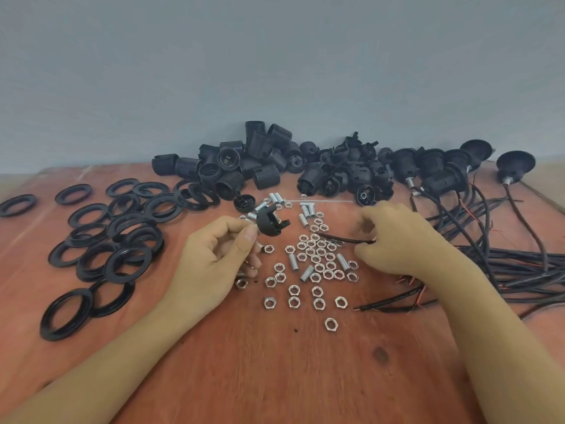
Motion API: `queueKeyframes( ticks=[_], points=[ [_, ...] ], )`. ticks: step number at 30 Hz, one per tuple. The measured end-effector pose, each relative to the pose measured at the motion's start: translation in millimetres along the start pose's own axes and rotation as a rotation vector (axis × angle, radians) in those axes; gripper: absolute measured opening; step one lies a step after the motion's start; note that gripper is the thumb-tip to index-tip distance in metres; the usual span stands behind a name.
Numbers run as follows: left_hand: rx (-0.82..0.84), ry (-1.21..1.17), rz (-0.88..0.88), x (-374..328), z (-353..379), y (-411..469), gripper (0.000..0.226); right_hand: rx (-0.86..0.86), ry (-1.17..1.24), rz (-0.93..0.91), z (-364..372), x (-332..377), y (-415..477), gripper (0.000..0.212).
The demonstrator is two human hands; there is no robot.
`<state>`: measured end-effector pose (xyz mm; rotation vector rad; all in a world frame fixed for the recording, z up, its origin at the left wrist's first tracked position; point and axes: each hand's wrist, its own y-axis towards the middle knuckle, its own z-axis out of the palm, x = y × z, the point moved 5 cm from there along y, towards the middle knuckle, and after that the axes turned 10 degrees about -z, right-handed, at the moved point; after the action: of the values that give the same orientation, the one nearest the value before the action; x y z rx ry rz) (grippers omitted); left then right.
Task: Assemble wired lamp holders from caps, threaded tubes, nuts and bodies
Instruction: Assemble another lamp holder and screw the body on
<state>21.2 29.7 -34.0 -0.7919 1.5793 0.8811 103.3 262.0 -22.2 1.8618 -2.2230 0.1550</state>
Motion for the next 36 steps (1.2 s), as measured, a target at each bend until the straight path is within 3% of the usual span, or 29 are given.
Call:
queueKeyframes(
  ticks=[2,7,12,17,21,24,27,33,36],
  points=[
    [-0.008,-0.006,0.007,-1,0,0,0.019,0.002,0.028,0.058,-1,-5,-2,0.017],
    [-0.001,0.01,0.031,-3,1,-1,0.017,-0.222,-0.011,0.172,-16,-18,-5,0.025],
    [0.003,0.013,0.037,-3,2,-2,0.016,-0.038,0.182,0.097,-15,-22,-5,0.011],
    [0.007,0.026,0.042,-2,1,-2,0.016,0.067,0.18,0.099,-13,-30,-9,0.025],
    [0.005,0.054,0.041,-1,1,-2,0.016,-0.119,0.088,0.111,-15,-29,-3,0.029],
    [0.003,0.067,0.043,-1,1,-3,0.015,-0.119,-0.013,0.093,-4,-21,1,0.031],
    [0.004,0.065,0.039,-1,0,-3,0.015,-0.131,-0.012,0.072,5,-17,3,0.017],
    [0.005,0.071,0.041,-2,1,-3,0.015,-0.399,0.092,-0.1,-2,1,5,0.017],
    [0.005,0.068,0.043,-2,1,-3,0.016,-0.436,0.116,-0.151,-2,9,4,0.022]
  ],
)
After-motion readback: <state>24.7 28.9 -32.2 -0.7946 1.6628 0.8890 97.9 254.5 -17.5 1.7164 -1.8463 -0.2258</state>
